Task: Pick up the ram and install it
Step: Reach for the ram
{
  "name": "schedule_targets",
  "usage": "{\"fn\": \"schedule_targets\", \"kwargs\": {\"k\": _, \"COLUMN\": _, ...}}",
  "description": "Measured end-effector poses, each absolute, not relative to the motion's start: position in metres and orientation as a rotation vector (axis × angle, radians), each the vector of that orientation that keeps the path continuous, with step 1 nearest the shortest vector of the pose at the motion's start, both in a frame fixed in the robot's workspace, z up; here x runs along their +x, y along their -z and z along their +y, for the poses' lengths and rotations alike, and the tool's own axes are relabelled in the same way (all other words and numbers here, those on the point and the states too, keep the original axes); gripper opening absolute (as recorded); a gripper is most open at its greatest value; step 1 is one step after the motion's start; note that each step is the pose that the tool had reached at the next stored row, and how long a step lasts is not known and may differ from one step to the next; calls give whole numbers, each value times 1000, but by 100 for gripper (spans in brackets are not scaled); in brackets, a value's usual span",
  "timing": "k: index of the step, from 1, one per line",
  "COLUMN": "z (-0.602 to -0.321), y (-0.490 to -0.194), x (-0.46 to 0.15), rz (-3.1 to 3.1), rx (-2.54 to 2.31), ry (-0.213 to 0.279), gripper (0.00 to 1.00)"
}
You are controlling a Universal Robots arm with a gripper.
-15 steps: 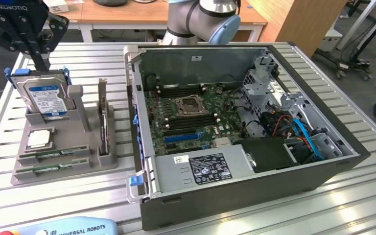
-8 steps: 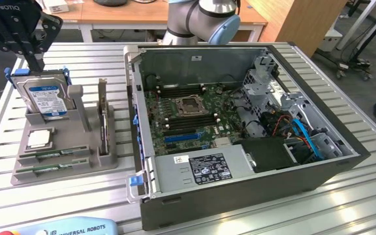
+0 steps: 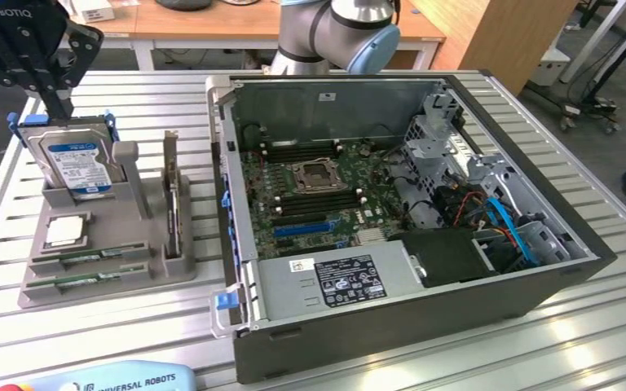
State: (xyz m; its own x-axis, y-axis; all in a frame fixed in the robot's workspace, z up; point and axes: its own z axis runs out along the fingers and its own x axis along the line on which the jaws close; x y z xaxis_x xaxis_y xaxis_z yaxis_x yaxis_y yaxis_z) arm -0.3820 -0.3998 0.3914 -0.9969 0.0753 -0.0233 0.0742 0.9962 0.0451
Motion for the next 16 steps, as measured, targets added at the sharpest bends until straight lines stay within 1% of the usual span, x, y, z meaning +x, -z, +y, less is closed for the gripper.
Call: {"fn": "schedule_targets", "kwargs": {"k": 16, "z": -407, "y": -391, "x": -384, "rz": 3114, "rx": 117, "ry": -69, "gripper": 10}}
